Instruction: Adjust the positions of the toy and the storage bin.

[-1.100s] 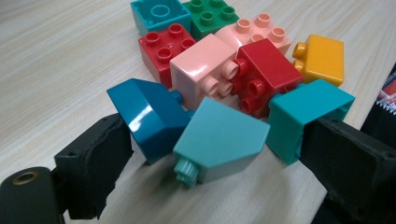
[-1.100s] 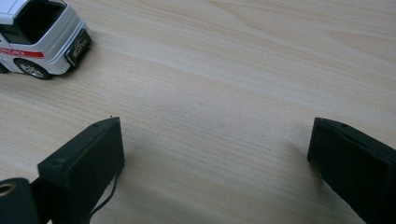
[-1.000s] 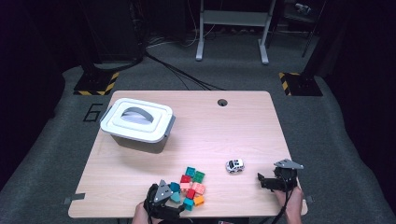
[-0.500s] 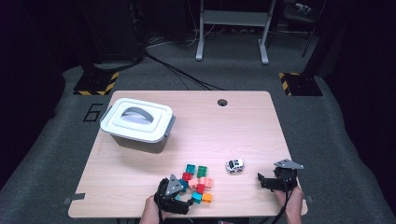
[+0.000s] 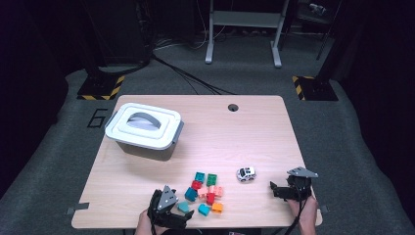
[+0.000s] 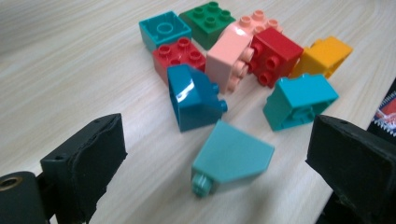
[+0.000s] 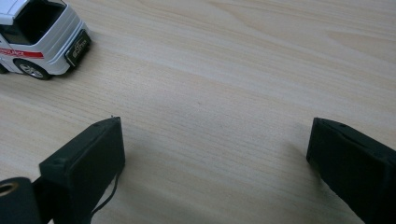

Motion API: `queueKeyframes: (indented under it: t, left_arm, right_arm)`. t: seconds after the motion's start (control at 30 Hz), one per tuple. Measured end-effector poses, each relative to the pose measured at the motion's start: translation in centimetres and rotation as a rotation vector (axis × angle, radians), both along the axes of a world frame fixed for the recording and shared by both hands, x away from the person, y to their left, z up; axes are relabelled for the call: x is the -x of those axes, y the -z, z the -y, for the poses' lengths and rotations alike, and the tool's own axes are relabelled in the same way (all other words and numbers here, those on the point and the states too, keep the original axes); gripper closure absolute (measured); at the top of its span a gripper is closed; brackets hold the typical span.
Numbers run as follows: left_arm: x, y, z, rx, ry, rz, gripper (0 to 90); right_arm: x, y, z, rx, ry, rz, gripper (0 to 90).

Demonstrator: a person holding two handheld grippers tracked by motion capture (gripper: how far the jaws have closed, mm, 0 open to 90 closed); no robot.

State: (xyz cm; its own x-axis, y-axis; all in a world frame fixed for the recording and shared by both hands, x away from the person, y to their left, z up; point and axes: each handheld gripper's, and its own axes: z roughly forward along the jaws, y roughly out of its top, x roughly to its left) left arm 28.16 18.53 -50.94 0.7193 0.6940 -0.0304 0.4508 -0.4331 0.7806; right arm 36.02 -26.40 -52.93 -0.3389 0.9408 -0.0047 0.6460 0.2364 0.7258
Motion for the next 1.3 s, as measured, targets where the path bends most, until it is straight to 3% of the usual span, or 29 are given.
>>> queueKeyframes:
  t: [0.1, 0.2, 0.33, 0.57, 1.07, 1.3]
  left_arm:
    - [0.4, 0.4, -0.4, -0.004, 0.011, -0.007, 8.2]
    - [0.7, 0.9, -0.4, -0.013, 0.011, 0.002, 18.0]
    - [0.6, 1.1, -0.3, 0.009, 0.005, 0.004, 34.9]
    - [-0.1, 1.5, 0.2, 0.037, 0.016, -0.001, 47.6]
    - [-1.6, 1.8, 3.8, 0.007, 0.041, 0.003, 51.3]
    - [-2.2, 1.5, 4.6, 0.002, 0.050, -0.002, 47.5]
  right_arm:
    - [0.0, 0.0, 0.0, 0.000, 0.000, 0.001, 3.7]
    - [0.0, 0.0, 0.0, 0.000, 0.000, 0.001, 3.6]
    - [0.0, 0.0, 0.0, 0.000, 0.002, 0.000, 3.7]
    - [0.0, 0.0, 0.0, -0.002, 0.003, -0.001, 3.7]
    - [0.0, 0.0, 0.0, -0.003, 0.004, -0.001, 3.8]
    - [0.0, 0.0, 0.0, -0.003, 0.005, -0.001, 3.9]
